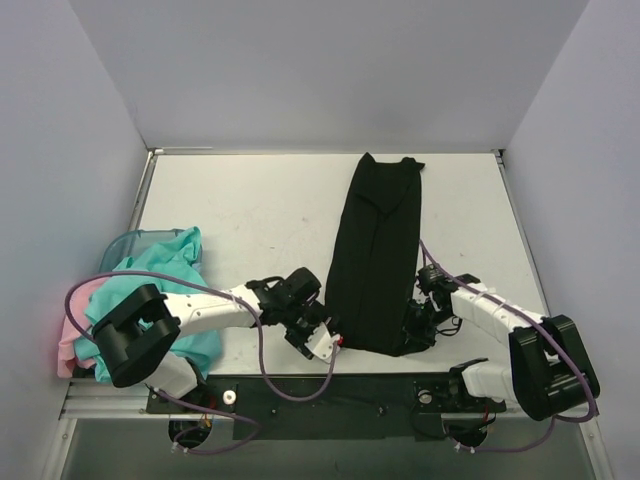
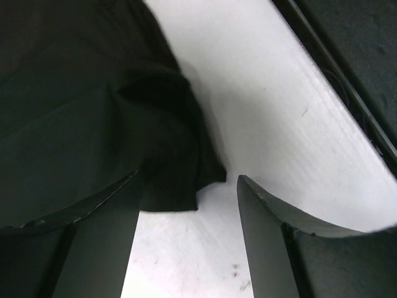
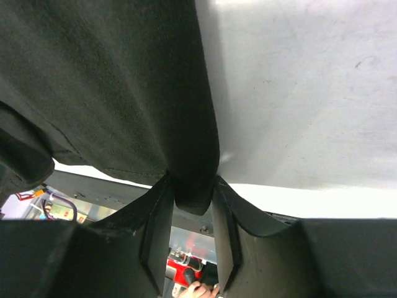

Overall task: Fold and stack the t-shirts
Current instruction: Grab the bottom of the folded rectangular tshirt with both arms, then fold the folded rectangular tshirt in 1/3 of the way

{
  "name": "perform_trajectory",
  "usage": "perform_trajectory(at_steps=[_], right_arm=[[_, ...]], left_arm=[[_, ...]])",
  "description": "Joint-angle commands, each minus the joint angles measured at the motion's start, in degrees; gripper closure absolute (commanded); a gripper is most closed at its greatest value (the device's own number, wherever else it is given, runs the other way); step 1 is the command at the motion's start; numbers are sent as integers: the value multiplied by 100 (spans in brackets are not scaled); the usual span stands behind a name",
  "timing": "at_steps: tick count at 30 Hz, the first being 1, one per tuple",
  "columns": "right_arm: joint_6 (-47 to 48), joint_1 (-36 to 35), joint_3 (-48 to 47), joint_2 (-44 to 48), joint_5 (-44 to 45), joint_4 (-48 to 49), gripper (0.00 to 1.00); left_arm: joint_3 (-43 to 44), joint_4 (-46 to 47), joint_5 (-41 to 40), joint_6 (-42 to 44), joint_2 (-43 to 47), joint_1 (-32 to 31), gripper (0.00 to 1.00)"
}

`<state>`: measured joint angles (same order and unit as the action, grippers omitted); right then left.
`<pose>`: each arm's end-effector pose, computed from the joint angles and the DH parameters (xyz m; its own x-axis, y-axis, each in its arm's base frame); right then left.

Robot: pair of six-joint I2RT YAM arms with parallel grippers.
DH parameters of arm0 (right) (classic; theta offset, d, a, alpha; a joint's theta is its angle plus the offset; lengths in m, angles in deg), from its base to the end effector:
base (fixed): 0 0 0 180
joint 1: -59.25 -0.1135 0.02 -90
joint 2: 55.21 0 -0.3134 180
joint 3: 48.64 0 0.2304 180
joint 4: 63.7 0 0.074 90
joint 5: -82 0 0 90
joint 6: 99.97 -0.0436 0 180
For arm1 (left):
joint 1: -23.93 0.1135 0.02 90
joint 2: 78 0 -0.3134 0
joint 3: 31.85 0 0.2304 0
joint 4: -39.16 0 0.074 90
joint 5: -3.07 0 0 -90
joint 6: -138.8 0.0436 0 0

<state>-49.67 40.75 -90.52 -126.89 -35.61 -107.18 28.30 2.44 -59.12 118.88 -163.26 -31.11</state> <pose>0.1395 0.0680 0.1886 -0.9592 0.2759 0.0622 0.2665 0.8081 0.5253 0.1299 -0.2214 0.2288 0.6281 0.5529 -0.5475 0.7649 -0.5681 0.3037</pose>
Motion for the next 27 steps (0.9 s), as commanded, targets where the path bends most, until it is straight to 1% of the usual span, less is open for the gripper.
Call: perform_trajectory(at_steps=[1, 2, 3, 4, 5, 6, 7, 9, 11, 12, 13, 14, 15, 16, 17, 18, 19, 20, 21, 24, 26, 27], right_arm=[[-222, -66, 130, -188, 37, 218, 80], [-222, -66, 104, -206, 28, 236, 83], [-213, -66, 69, -241, 20, 254, 89], [-196, -66, 7, -250, 2, 254, 92], [-178, -57, -46, -250, -24, 245, 98], [-152, -40, -150, -233, -25, 211, 100], [-117, -22, -212, -206, -25, 114, 100], [-20, 66, -493, -119, -42, -61, 100], [120, 206, -765, -22, -112, -254, 100], [147, 363, -862, 5, -156, -377, 100], [269, 461, -1107, 31, -200, -440, 100], [314, 653, -1266, 31, -226, -545, 100], [445, 777, -1520, -21, -261, -572, 100], [498, 952, -1697, -117, -271, -607, 100], [647, 1093, -1968, -205, -236, -607, 100], [709, 1155, -2145, -441, -218, -625, 100], [849, 1234, -2477, -600, -218, -642, 100], [937, 1287, -2628, -880, -244, -686, 100], [1042, 1375, -2935, -1048, -262, -686, 100], [1175, 1533, -3621, -1759, -244, -669, 100], [1254, 1595, -4244, -2137, -270, -686, 100], [1289, 1630, -4413, -2270, -271, -695, 100]], left_arm=[[-418, 1396, -178, -74, -263, -164, 28], [-454, 1624, -284, -74, -316, -164, 29], [-471, 1705, -416, -39, -386, -164, 37], [-480, 1767, -504, 74, -422, -164, 46], [-480, 1793, -601, 128, -474, -164, 67], [-489, 1872, -654, 163, -483, -164, 81], [-481, 1916, -776, 137, -492, -164, 100], [-384, 1996, -944, 23, -431, -164, 100], [-104, 1821, -1032, -335, -335, -112, 100], [228, 1724, -971, -520, -317, -85, 100], [423, 1358, -901, -792, -334, 54, 100], [895, 1163, -639, -916, -378, 125, 100], [1395, 830, -489, -1213, -509, 335, 100], [1609, 670, -270, -1356, -597, 467, 100], [2099, 425, -128, -1592, -815, 703, 100], [2312, 318, 56, -1681, -1052, 802, 100], [2793, 117, 110, -1821, -1203, 1029, 100], [2998, 37, 163, -1884, -1509, 1101, 100], [3444, -112, 189, -1945, -1634, 1275, 100], [4272, -385, 155, -1946, -2370, 1505, 100], [4870, -588, 111, -2016, -2827, 1611, 100], [5264, -710, 84, -2138, -3004, 1698, 100]])
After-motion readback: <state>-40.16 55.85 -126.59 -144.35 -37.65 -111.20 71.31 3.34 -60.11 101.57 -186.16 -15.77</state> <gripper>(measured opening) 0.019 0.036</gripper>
